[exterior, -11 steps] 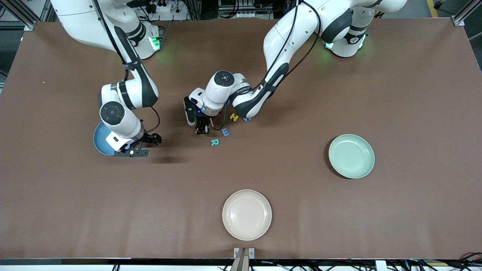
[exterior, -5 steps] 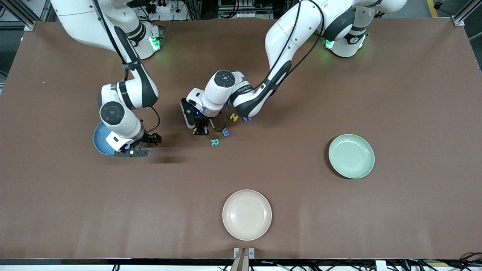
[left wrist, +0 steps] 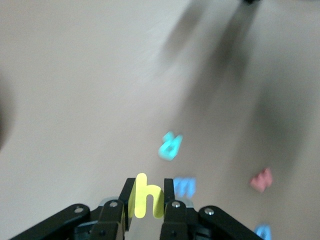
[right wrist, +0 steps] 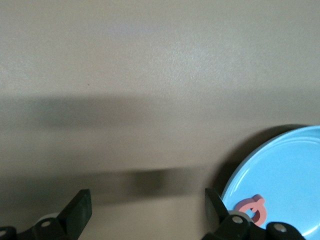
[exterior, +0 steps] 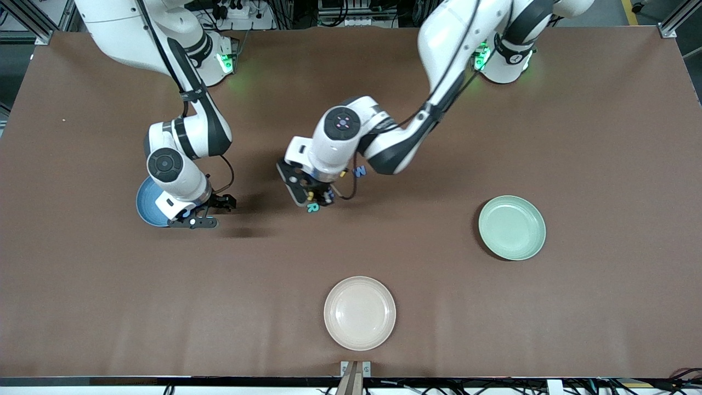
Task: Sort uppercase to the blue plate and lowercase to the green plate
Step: 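Carry the yellow h to the green plate while the right gripper reaches letters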
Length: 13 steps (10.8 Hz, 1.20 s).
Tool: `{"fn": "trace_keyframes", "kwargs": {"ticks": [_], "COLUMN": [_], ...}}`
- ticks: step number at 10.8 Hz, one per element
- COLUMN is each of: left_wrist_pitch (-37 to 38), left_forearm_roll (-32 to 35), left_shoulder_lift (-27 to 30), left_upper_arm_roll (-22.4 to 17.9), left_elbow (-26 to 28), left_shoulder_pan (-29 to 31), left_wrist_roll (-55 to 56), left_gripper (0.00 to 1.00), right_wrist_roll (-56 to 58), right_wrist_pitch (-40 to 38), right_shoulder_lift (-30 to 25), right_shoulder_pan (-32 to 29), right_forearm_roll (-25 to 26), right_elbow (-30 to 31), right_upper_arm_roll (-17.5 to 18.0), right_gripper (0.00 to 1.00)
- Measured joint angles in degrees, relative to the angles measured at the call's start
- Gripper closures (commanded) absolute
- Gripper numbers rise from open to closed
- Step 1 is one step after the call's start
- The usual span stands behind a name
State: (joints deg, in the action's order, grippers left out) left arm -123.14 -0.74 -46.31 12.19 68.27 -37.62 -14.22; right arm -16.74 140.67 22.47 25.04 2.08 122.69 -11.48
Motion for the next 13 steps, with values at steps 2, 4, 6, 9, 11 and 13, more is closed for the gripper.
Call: {"fn": "trace_keyframes", "kwargs": {"ticks": [2, 4, 6, 9, 11, 13], "left_wrist_pitch": [8.85, 12.89, 13.63, 13.62, 12.79, 10.29], "left_forearm_roll": [0.00, 0.40, 5.91, 9.99, 12.28, 14.23], "left_shoulder_lift": [5.36, 11.62, 16.93, 19.40, 19.17, 18.03], "left_upper_arm_roll": [-0.01, -0.17, -0.24, -0.07, -0.17, -0.21], "left_elbow": [3.54, 10.47, 18.49, 27.72, 32.31, 33.74], "left_shoulder_pan": [6.29, 14.55, 23.45, 30.36, 32.44, 36.82], "left_wrist_roll": [-4.12, -12.66, -19.15, -20.64, -20.41, -20.50], "left_gripper": [0.84, 0.84, 0.84, 0.83, 0.81, 0.74], "right_wrist_roll": [-2.19, -3.29, -8.58, -18.54, -20.05, -20.12], "right_wrist_pitch": [-0.21, -0.23, -0.49, -6.14, -8.70, -8.37], "right_shoulder_lift": [-0.08, -0.55, -1.25, -1.86, -1.97, -1.94], "right_shoulder_pan": [1.10, 2.27, 4.80, 10.96, 14.08, 16.22], "right_forearm_roll": [0.00, -0.04, -0.19, -0.19, -0.21, -0.23], "right_elbow": [-0.37, -1.10, -1.53, -4.82, -6.97, -7.02], "right_upper_arm_roll": [0.28, 0.53, 2.12, 4.50, 4.64, 4.93], "right_gripper": [0.00, 0.00, 0.00, 0.00, 0.00, 0.00]}}
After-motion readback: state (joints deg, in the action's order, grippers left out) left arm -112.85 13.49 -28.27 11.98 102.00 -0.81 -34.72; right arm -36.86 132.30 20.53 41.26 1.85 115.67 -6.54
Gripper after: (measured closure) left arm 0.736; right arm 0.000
